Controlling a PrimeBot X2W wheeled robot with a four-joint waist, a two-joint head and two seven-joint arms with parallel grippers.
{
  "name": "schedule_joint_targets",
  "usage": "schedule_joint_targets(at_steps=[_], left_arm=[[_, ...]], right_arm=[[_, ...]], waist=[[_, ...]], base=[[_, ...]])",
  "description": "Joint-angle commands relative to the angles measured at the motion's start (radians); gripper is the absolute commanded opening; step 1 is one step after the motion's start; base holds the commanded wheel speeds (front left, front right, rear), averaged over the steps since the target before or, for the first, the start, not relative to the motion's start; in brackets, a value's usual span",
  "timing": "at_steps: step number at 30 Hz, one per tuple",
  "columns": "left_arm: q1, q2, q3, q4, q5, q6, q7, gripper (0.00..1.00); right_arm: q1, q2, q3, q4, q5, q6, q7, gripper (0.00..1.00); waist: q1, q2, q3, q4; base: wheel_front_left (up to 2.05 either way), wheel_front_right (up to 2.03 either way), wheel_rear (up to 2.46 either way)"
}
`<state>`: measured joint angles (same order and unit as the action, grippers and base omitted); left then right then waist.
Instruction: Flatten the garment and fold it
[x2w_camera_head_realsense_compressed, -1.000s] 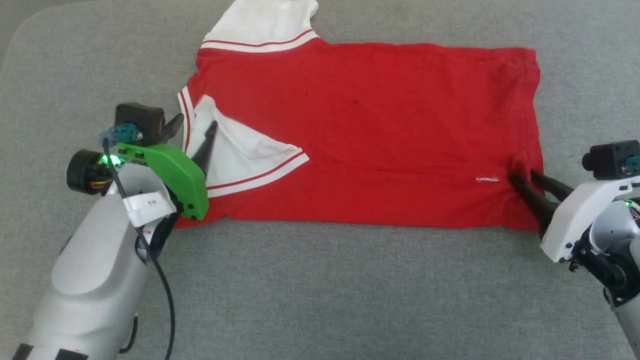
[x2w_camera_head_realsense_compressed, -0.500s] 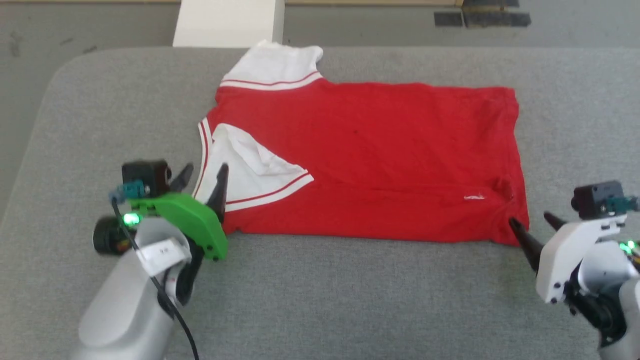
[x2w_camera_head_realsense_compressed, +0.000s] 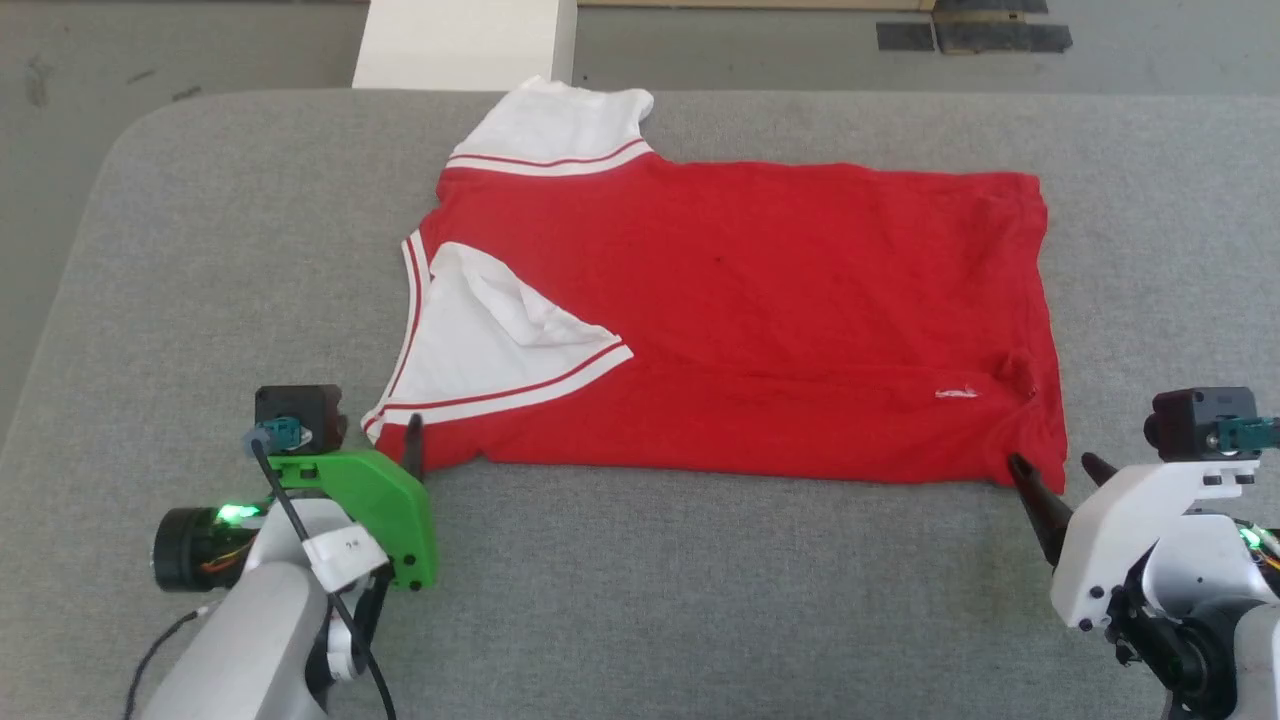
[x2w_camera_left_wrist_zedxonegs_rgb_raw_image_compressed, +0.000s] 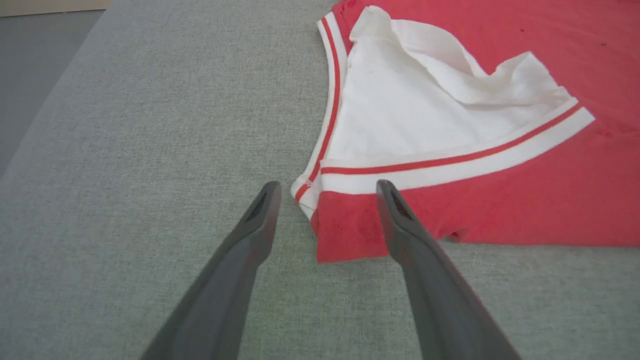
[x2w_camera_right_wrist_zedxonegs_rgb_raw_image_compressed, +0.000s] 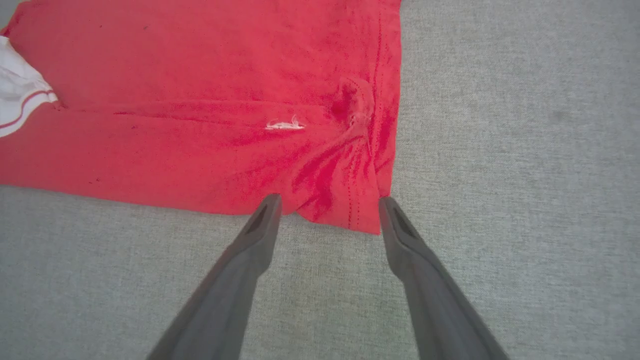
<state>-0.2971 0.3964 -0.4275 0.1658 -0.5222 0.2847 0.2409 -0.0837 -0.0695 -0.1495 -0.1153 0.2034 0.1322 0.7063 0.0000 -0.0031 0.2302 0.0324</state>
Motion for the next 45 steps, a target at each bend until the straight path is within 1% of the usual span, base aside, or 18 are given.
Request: schedule_joint_targets(at_steps=[1, 3, 5, 11, 14, 15, 18, 24, 29, 34, 42, 44, 45], left_arm=[[0.012, 0.012, -0.001, -0.002, 0.012, 0.016, 0.020, 1.00], [0.011, 0.019, -0.006, -0.004, 0.014, 0.031, 0.058, 1.00], [0.008, 0.027, -0.010, -0.008, 0.013, 0.036, 0.089, 1.00], [0.002, 0.033, -0.018, -0.017, -0.019, 0.031, 0.174, 1.00], [0.009, 0.041, -0.027, -0.013, -0.040, 0.019, 0.223, 1.00], [0.011, 0.042, -0.027, -0.011, -0.059, 0.005, 0.242, 0.00], [0.012, 0.047, -0.027, -0.018, -0.072, -0.005, 0.255, 0.00], [0.012, 0.060, -0.023, -0.083, -0.067, 0.000, 0.246, 0.00], [0.019, 0.067, -0.021, -0.174, -0.059, 0.023, 0.253, 0.00], [0.025, 0.079, -0.023, -0.243, -0.049, 0.038, 0.264, 0.00], [0.030, 0.085, -0.028, -0.278, -0.051, 0.028, 0.254, 0.00], [0.031, 0.087, -0.029, -0.274, -0.051, 0.027, 0.253, 0.00], [0.031, 0.088, -0.029, -0.272, -0.052, 0.027, 0.253, 0.00]], right_arm=[[0.011, 0.006, -0.005, -0.016, -0.003, -0.002, 0.006, 1.00], [0.012, 0.010, -0.007, -0.033, -0.001, -0.002, 0.011, 1.00], [0.009, 0.013, -0.006, -0.049, 0.000, -0.002, 0.015, 1.00], [0.003, 0.016, -0.012, -0.077, -0.005, -0.002, 0.023, 1.00], [-0.001, 0.017, -0.018, -0.082, -0.008, -0.002, 0.025, 1.00], [-0.004, 0.018, -0.023, -0.083, -0.011, -0.002, 0.027, 1.00], [-0.006, 0.018, -0.025, -0.076, -0.024, -0.002, 0.040, 1.00], [-0.035, 0.009, -0.019, -0.050, -0.040, -0.002, 0.085, 1.00], [-0.085, 0.013, -0.055, 0.017, -0.053, -0.002, 0.149, 1.00], [-0.139, 0.017, -0.075, 0.085, -0.074, -0.002, 0.186, 1.00], [-0.164, 0.019, -0.087, 0.191, -0.095, -0.002, 0.194, 1.00], [-0.167, 0.019, -0.085, 0.216, -0.077, -0.002, 0.195, 0.30], [-0.168, 0.019, -0.078, 0.224, -0.074, -0.002, 0.193, 0.00]], waist=[[0.0000, 0.0031, 0.017, -0.006], [0.0000, 0.0031, 0.030, -0.010], [0.0000, 0.0031, 0.046, -0.017], [0.0000, 0.0031, 0.086, -0.030], [0.0000, 0.0031, 0.100, -0.034], [0.0000, 0.0031, 0.104, -0.035], [0.0000, 0.0031, 0.101, -0.033], [0.0000, 0.0031, 0.073, -0.018], [0.0000, 0.0031, 0.066, 0.002], [0.0000, 0.0031, 0.080, 0.020], [0.0000, 0.0031, 0.107, 0.034], [0.0000, 0.0031, 0.108, 0.034], [0.0000, 0.0031, 0.108, 0.034]], base=[[0.00, 0.00, 0.00], [0.00, 0.00, 0.00], [0.00, 0.00, 0.00], [0.00, 0.00, 0.00], [0.00, 0.00, 0.00], [0.00, 0.00, 0.00], [0.00, 0.00, 0.00], [0.00, 0.00, 0.00], [0.00, 0.00, 0.00], [0.00, 0.00, 0.00], [0.00, 0.00, 0.00], [0.00, 0.00, 0.00], [0.00, 0.00, 0.00]])
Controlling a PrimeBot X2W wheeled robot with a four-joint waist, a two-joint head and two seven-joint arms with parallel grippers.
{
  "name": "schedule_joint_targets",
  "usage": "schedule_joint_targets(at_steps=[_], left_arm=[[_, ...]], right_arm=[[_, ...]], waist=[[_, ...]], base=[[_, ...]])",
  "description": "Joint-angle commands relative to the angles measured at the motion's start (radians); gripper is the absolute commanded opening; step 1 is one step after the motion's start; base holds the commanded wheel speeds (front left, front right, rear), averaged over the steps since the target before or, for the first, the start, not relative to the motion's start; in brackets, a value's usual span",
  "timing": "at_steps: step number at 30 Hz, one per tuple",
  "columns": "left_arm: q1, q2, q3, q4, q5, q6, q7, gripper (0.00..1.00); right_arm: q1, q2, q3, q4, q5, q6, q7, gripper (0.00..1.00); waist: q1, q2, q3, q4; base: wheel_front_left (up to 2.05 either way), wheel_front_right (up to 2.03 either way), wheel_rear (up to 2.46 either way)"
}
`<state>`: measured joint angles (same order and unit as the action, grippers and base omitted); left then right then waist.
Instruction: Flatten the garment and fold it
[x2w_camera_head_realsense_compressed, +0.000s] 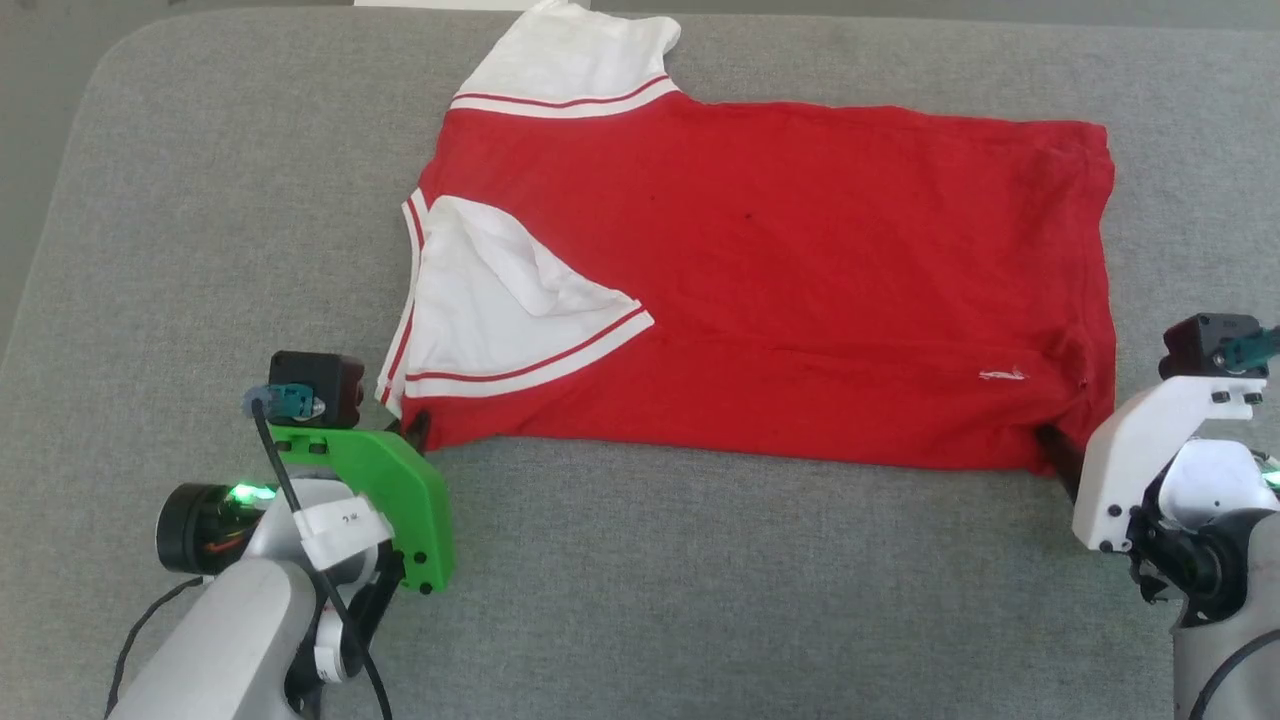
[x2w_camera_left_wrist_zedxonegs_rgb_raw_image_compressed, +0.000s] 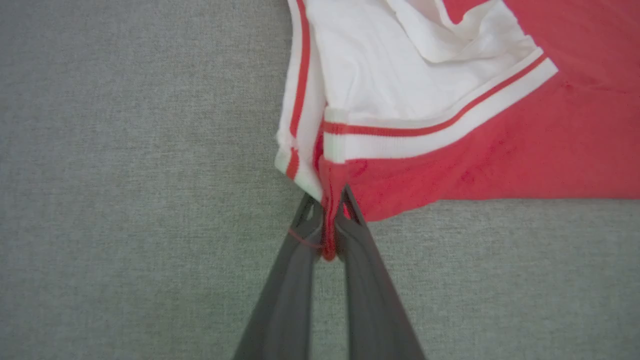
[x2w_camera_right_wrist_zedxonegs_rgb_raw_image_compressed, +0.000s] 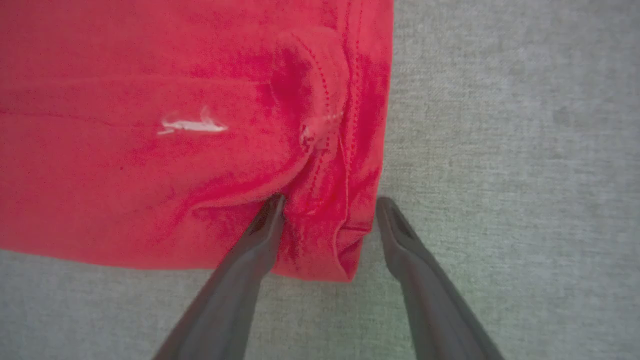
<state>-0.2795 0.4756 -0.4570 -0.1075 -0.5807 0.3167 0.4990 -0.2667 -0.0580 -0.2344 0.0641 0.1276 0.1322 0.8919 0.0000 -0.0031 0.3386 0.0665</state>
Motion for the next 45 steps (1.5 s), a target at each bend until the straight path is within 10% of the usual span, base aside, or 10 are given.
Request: schedule_joint_targets(at_steps=[1, 25, 34, 35, 36, 37, 45], left_arm=[[0.013, 0.009, 0.000, 0.003, 0.006, -0.005, -0.005, 0.00], [0.204, 0.101, -0.041, -0.003, -0.028, -0.012, 0.064, 0.00], [0.213, 0.043, -0.087, 0.099, -0.059, -0.082, 0.012, 0.00], [0.206, 0.036, -0.088, 0.112, -0.058, -0.089, -0.004, 0.00], [0.199, 0.028, -0.092, 0.127, -0.055, -0.101, -0.022, 0.61], [0.193, 0.020, -0.093, 0.142, -0.055, -0.110, -0.040, 1.00], [0.164, -0.021, -0.056, 0.187, -0.053, -0.146, -0.217, 1.00]], right_arm=[[0.016, 0.007, 0.014, 0.047, 0.003, -0.002, 0.007, 0.00], [0.239, -0.157, 0.026, -0.148, 0.178, -0.002, 0.197, 0.00], [0.270, -0.187, 0.063, -0.122, 0.198, -0.002, 0.167, 0.00], [0.265, -0.189, 0.072, -0.116, 0.199, -0.002, 0.150, 0.57], [0.259, -0.189, 0.080, -0.107, 0.200, -0.002, 0.129, 1.00], [0.254, -0.190, 0.091, -0.099, 0.205, -0.002, 0.109, 1.00], [0.224, -0.199, 0.115, -0.095, 0.239, -0.002, -0.091, 1.00]], waist=[[0.0000, 0.0031, -0.002, -0.001], [0.0000, 0.0031, -0.161, -0.011], [0.0000, 0.0031, -0.141, -0.009], [0.0000, 0.0031, -0.141, -0.009], [0.0000, 0.0031, -0.142, -0.009], [0.0000, 0.0031, -0.145, -0.009], [0.0000, 0.0031, -0.200, -0.012]], base=[[0.00, 0.00, 0.00], [0.00, 0.00, 0.00], [0.00, 0.00, 0.00], [0.00, 0.00, 0.00], [0.00, 0.00, 0.00], [0.00, 0.00, 0.00], [0.00, 0.00, 0.00]])
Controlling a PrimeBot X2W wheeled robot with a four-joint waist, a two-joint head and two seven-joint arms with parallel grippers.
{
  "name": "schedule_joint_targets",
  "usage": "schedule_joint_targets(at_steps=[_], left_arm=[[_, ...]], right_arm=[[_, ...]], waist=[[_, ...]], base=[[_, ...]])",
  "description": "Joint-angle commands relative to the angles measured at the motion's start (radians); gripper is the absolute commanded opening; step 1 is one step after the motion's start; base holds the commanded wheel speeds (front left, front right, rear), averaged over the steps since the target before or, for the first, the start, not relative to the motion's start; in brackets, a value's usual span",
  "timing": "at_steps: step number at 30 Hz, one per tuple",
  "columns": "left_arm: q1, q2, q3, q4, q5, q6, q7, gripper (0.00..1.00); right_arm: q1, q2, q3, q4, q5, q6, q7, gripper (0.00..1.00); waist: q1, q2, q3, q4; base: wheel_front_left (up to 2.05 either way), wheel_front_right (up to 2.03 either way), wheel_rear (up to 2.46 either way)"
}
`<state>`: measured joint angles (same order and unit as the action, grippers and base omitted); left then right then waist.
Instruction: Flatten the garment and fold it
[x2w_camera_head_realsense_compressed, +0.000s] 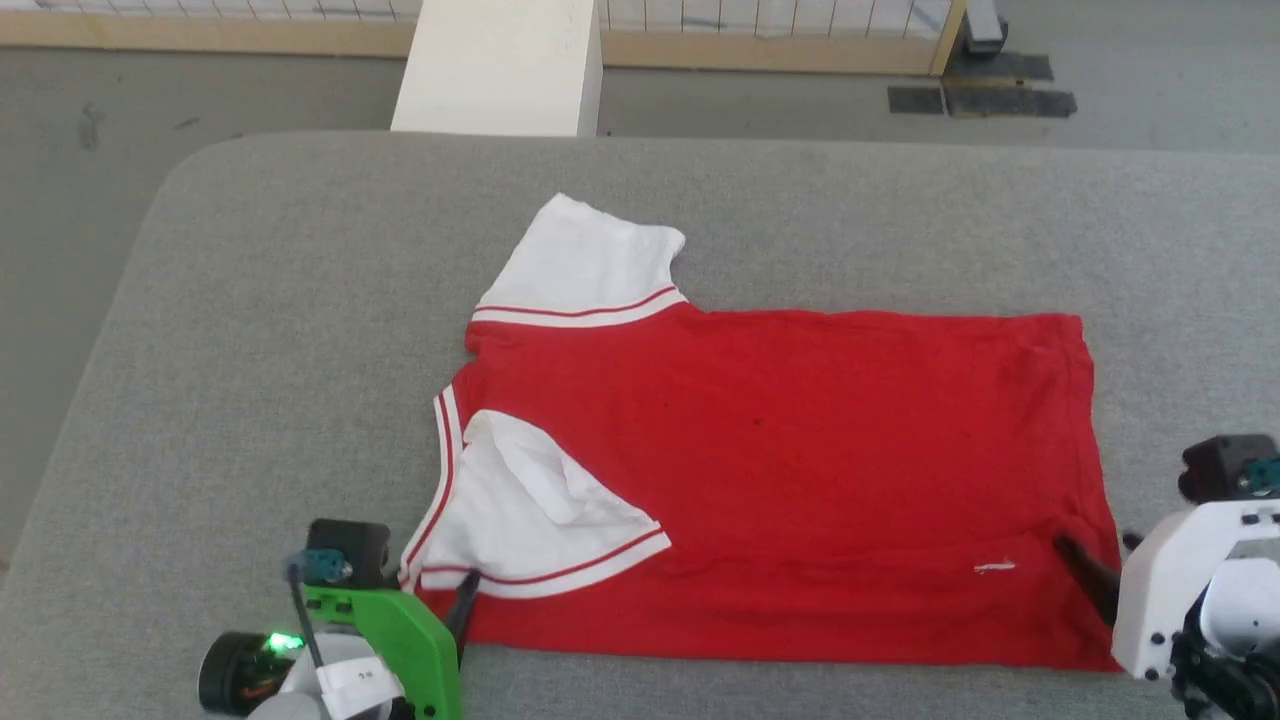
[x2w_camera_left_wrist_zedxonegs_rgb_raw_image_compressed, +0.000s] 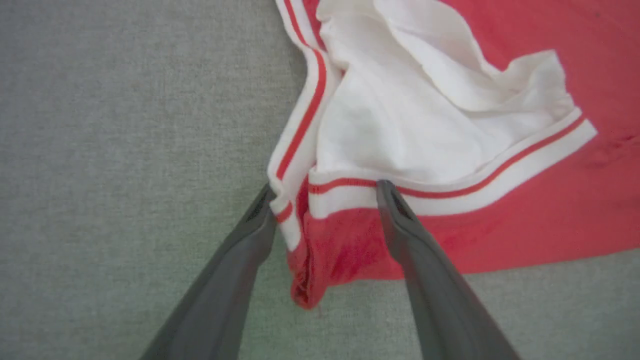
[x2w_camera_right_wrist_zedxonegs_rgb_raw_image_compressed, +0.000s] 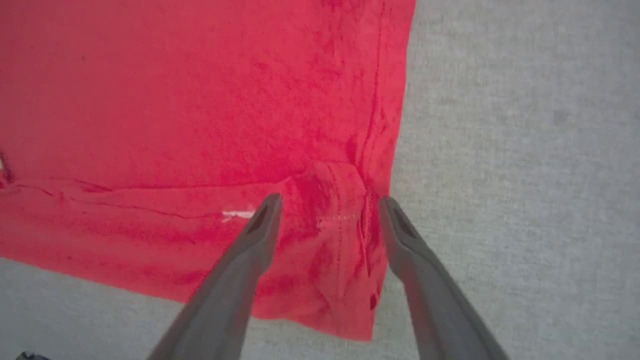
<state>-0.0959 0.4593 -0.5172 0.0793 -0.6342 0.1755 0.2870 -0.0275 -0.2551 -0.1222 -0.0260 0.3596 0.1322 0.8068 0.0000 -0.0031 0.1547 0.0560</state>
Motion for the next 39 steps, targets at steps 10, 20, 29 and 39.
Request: schedule_joint_targets(at_steps=[10, 20, 29, 39], left_arm=[[-0.078, -0.060, 0.074, -0.041, 0.074, -0.033, -0.384, 1.00], [-0.216, -0.060, 0.087, 0.036, 0.105, -0.091, -0.468, 1.00], [-0.506, 0.059, 0.041, 0.172, 0.138, -0.208, -0.195, 1.00], [-0.851, 0.166, 0.013, 0.381, 0.096, -0.290, 0.179, 1.00]], right_arm=[[-0.031, 0.023, 0.033, -0.110, 0.011, -0.002, -0.537, 1.00], [-0.009, 0.142, 0.070, -0.075, -0.038, -0.002, -0.848, 1.00], [-0.059, 0.182, 0.110, -0.061, -0.063, -0.002, -0.882, 1.00], [-0.108, 0.200, 0.165, -0.028, -0.045, -0.002, -0.922, 1.00]], waist=[[0.0000, 0.0031, -0.038, -0.033], [0.0000, 0.0031, 0.026, -0.127], [0.0000, 0.0031, 0.156, -0.241], [0.0000, 0.0031, 0.265, -0.355]], base=[[0.00, 0.00, 0.00], [0.00, 0.00, 0.00], [0.00, 0.00, 0.00], [0.00, 0.00, 0.00]])
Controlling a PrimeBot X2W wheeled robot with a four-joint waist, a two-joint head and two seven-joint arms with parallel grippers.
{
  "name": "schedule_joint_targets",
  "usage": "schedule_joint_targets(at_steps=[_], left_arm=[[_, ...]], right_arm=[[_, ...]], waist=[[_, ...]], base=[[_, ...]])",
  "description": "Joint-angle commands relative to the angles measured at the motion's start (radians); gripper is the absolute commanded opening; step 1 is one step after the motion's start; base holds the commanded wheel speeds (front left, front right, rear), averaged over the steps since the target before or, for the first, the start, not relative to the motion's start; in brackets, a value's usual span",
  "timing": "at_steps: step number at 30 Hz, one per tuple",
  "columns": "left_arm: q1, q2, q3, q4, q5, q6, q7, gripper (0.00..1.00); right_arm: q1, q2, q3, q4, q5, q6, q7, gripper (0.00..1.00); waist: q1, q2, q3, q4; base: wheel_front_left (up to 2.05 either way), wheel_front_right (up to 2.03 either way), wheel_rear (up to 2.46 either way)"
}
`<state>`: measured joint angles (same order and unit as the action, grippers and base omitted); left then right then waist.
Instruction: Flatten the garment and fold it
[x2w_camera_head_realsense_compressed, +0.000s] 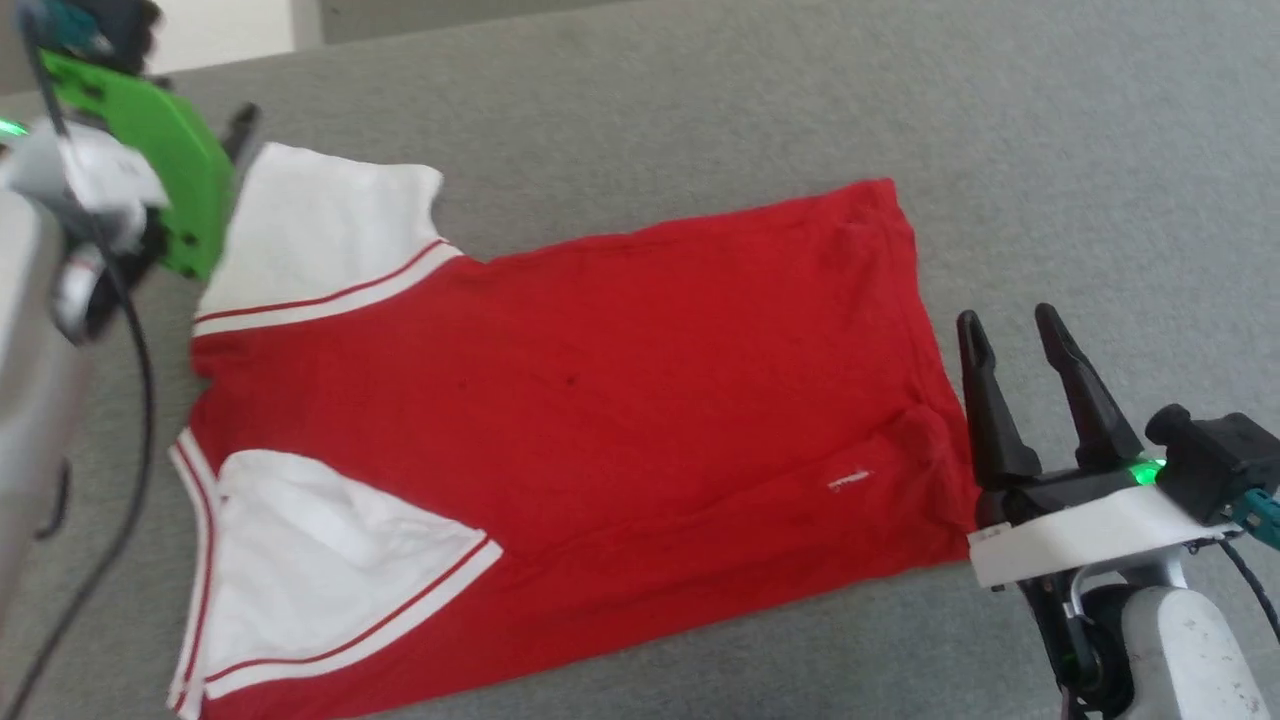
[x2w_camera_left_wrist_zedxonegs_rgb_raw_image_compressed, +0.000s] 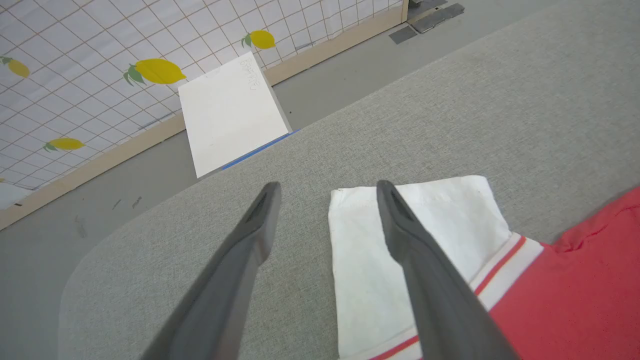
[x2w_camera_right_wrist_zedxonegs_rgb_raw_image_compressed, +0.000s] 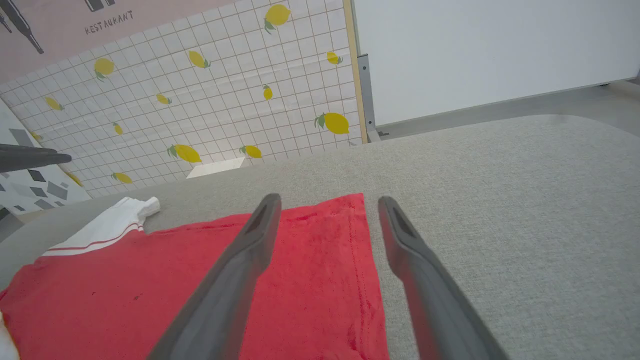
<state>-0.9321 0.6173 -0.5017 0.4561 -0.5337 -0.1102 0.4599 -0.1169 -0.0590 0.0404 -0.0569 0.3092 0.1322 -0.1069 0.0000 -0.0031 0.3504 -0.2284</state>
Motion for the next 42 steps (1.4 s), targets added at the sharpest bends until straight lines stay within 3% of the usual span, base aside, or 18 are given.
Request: schedule_joint_targets(at_steps=[1, 8, 12, 20, 27, 28, 29, 33, 42], left_arm=[[-0.036, 0.015, -0.009, 0.022, -0.012, -0.007, 0.039, 1.00], [-0.168, 0.057, -0.019, 0.136, -0.112, -0.017, 0.312, 1.00], [-0.221, 0.073, -0.011, 0.160, -0.136, -0.008, 0.412, 1.00], [-0.217, 0.117, -0.019, 0.186, -0.109, 0.038, 0.444, 1.00], [-0.181, 0.110, -0.018, 0.209, -0.160, 0.024, 0.485, 1.00], [-0.176, 0.104, -0.018, 0.208, -0.173, 0.020, 0.497, 0.60], [-0.171, 0.099, -0.017, 0.207, -0.188, 0.017, 0.512, 0.01], [-0.165, 0.095, -0.019, 0.182, -0.208, 0.009, 0.528, 0.00], [-0.163, 0.071, -0.013, 0.155, -0.158, 0.016, 0.309, 0.00]], right_arm=[[-0.022, 0.005, 0.007, 0.007, 0.008, -0.002, -0.012, 1.00], [-0.047, 0.008, 0.043, 0.034, 0.018, -0.002, -0.038, 1.00], [-0.050, 0.008, 0.060, 0.052, 0.030, -0.002, -0.054, 1.00], [-0.059, 0.009, 0.094, 0.083, 0.070, -0.002, -0.083, 1.00], [-0.071, 0.009, 0.104, 0.105, 0.084, -0.002, -0.095, 1.00], [-0.072, 0.009, 0.101, 0.108, 0.082, -0.002, -0.095, 1.00], [-0.074, 0.009, 0.097, 0.112, 0.080, -0.002, -0.096, 1.00], [-0.079, 0.009, 0.083, 0.119, 0.074, -0.002, -0.096, 1.00], [-0.084, 0.009, 0.049, 0.125, 0.038, -0.002, -0.071, 1.00]], waist=[[0.0000, 0.0031, 0.076, -0.077], [0.0000, 0.0031, 0.124, -0.129], [0.0000, 0.0031, 0.151, -0.146], [0.0000, 0.0031, 0.191, -0.165], [0.0000, 0.0031, 0.200, -0.160], [0.0000, 0.0031, 0.200, -0.158], [0.0000, 0.0031, 0.200, -0.155], [0.0000, 0.0031, 0.202, -0.146], [0.0000, 0.0031, 0.153, -0.106]], base=[[0.00, 0.00, 0.00], [0.00, 0.00, 0.00], [0.00, 0.00, 0.00], [0.00, 0.00, 0.00], [0.00, 0.00, 0.00], [0.00, 0.00, 0.00], [0.00, 0.00, 0.00], [0.00, 0.00, 0.00], [0.00, 0.00, 0.00]])
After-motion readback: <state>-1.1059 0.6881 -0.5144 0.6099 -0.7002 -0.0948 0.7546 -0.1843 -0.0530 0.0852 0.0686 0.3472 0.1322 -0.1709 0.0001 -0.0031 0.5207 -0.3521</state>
